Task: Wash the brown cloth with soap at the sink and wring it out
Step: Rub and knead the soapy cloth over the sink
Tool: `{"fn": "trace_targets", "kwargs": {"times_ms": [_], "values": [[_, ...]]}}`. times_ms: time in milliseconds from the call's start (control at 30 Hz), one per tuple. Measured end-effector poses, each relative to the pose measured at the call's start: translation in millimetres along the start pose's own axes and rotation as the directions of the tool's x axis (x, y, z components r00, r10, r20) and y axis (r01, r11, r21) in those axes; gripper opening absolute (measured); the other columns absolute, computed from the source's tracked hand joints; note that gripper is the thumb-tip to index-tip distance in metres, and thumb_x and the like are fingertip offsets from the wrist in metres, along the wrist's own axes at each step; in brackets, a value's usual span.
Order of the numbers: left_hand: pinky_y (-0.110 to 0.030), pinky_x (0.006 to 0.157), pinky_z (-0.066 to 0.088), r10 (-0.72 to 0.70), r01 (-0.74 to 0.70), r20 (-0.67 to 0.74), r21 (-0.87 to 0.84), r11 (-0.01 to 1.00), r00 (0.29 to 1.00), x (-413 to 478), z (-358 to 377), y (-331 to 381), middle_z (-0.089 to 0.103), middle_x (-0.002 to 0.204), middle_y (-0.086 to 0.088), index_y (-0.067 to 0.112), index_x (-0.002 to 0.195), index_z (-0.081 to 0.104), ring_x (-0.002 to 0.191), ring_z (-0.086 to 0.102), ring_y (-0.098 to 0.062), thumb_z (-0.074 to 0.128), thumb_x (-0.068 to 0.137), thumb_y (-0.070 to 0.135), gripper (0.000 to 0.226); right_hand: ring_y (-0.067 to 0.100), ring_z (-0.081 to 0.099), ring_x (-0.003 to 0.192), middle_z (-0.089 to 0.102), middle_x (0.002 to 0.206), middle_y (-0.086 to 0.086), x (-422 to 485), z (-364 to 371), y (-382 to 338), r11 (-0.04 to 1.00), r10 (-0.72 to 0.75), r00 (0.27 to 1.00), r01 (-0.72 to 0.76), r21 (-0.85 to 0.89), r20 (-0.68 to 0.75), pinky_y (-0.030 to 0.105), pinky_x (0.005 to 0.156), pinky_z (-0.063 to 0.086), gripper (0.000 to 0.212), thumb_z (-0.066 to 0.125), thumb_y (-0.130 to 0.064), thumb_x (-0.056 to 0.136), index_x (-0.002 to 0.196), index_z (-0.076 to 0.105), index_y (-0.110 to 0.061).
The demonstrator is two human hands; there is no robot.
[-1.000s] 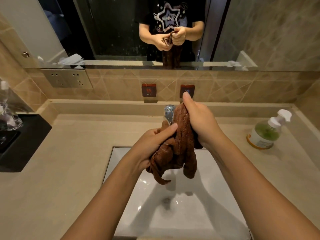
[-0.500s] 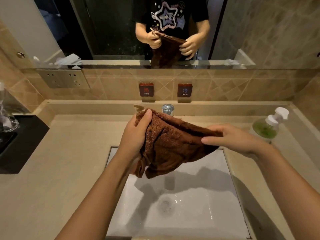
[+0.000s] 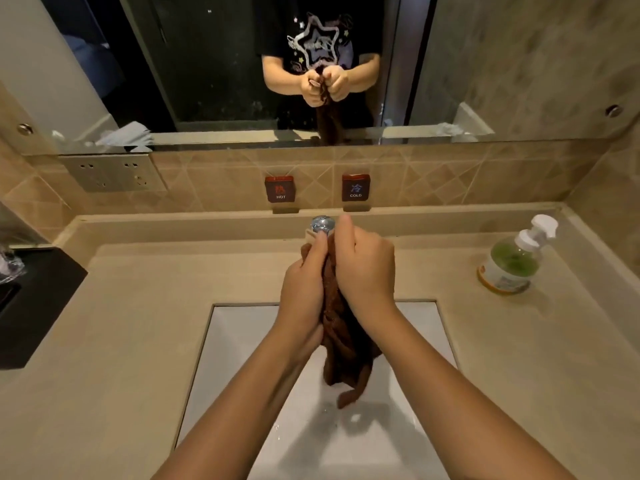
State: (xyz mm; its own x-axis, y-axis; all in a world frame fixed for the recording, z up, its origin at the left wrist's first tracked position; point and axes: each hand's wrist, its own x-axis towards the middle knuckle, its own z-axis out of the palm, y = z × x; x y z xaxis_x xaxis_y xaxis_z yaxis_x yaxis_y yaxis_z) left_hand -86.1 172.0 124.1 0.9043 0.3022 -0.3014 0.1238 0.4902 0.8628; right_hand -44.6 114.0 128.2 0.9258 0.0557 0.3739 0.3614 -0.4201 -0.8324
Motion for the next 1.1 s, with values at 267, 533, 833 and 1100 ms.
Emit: {"fn": "trace_targets", "kwargs": {"times_ms": [267, 533, 833, 1100], "values": [[-0.028, 0.057, 0.044, -0.059, 0.044, -0.058, -0.236, 0.971, 0.997, 3, -8, 5, 0.054, 0.055, -0.001, 0.015, 0.062, 0.059, 0.056, 0.056, -0.014, 0.051, 0.094, 0.029, 0.036, 0.017, 0.041, 0.042, 0.041, 0.042, -0.002, -27, 13, -12, 0.994, -0.077, 0.987, 0.086, -0.064, 0.141, 0.025, 0.047, 0.025, 0.05, 0.049, -0.036, 0.091, 0.044, 0.035, -0.024], [-0.025, 0.053, 0.044, -0.034, 0.024, -0.075, -0.129, 0.991, 0.997, 2, -6, 9, 0.054, 0.055, -0.001, 0.014, 0.061, 0.059, 0.055, 0.055, -0.014, 0.052, 0.093, 0.022, 0.033, 0.017, 0.041, 0.049, 0.044, 0.048, 0.002, -20, 8, -9, 0.998, 0.047, 0.99, -0.041, -0.049, 0.133, 0.028, 0.046, 0.024, 0.052, 0.043, -0.028, 0.096, 0.045, 0.036, -0.019], [-0.024, 0.053, 0.047, -0.056, 0.054, -0.077, -0.027, 0.998, 0.995, -2, -5, 7, 0.059, 0.057, -0.003, 0.009, 0.068, 0.066, 0.056, 0.059, -0.015, 0.055, 0.092, 0.023, 0.029, 0.017, 0.047, 0.053, 0.049, 0.052, 0.005, -5, 0, -1, 0.972, 0.212, 0.957, -0.228, 0.063, 0.196, 0.031, 0.054, 0.034, 0.054, 0.039, -0.029, 0.097, 0.047, 0.045, -0.013], [-0.031, 0.063, 0.05, -0.141, 0.138, -0.025, -0.101, 0.985, 0.99, -7, -1, 0, 0.061, 0.066, -0.009, 0.007, 0.073, 0.067, 0.064, 0.063, -0.021, 0.057, 0.088, 0.02, 0.022, 0.015, 0.034, 0.051, 0.036, 0.049, 0.002, 12, -3, -5, 0.939, 0.272, 0.945, -0.302, 0.164, 0.184, 0.032, 0.056, 0.028, 0.052, 0.044, -0.027, 0.096, 0.047, 0.032, -0.013]]}}
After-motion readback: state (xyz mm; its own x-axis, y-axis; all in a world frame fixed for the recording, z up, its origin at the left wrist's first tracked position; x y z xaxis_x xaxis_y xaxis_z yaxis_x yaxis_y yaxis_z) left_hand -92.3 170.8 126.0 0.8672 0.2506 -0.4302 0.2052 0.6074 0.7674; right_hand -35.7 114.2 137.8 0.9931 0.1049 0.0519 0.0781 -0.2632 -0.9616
